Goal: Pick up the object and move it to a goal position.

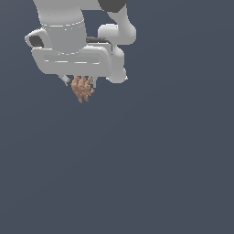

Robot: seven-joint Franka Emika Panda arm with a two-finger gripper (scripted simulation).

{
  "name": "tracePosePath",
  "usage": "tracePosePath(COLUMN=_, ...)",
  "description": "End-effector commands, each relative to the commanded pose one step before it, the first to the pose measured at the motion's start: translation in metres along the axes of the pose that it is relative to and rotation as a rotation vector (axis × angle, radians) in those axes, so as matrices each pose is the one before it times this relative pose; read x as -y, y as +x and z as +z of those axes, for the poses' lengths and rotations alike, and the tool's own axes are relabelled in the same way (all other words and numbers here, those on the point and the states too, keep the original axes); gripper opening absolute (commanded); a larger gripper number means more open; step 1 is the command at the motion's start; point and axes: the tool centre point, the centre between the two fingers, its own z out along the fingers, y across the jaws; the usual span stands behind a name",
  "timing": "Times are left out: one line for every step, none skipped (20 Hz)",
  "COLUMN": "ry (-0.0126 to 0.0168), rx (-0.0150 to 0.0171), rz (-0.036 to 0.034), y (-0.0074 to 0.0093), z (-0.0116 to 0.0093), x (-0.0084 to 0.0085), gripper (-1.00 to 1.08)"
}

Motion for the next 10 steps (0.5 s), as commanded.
tracePosePath(ry=0.00004, rx=0.00106, rz=-0.00012, y=-0.00429, z=-0.02772, x=-0.00317, gripper=-1.00)
tracePosePath(ry=0.00000, rx=0.00000, rz=0.00000, y=-0.00123, z=-0.01009, x=-0.00119, gripper=-1.00)
tracePosePath(ry=0.00000, rx=0.00000, rz=0.00000, y=-0.00110, z=-0.00942, x=-0.00111, gripper=-1.00)
tracePosePath(ry=0.00000, rx=0.00000, rz=0.00000, y=-0.00098, z=-0.00877, x=-0.00104, gripper=-1.00)
tracePosePath(ry=0.00000, rx=0.00000, rz=0.00000, y=-0.00087, z=-0.00814, x=-0.00098, gripper=-1.00)
tracePosePath(ry=0.00000, rx=0.00000, rz=0.00000, y=-0.00076, z=-0.00753, x=-0.00091, gripper=-1.00)
tracePosePath(ry=-0.00032, rx=0.00017, rz=-0.00033, y=-0.00057, z=-0.00685, x=-0.00050, gripper=-1.00)
tracePosePath(ry=0.00000, rx=0.00000, rz=0.00000, y=-0.00057, z=-0.00634, x=-0.00077, gripper=-1.00)
tracePosePath(ry=0.00000, rx=0.00000, rz=0.00000, y=-0.00049, z=-0.00576, x=-0.00071, gripper=-1.00)
tracePosePath(ry=0.00000, rx=0.00000, rz=0.00000, y=-0.00040, z=-0.00520, x=-0.00064, gripper=-1.00)
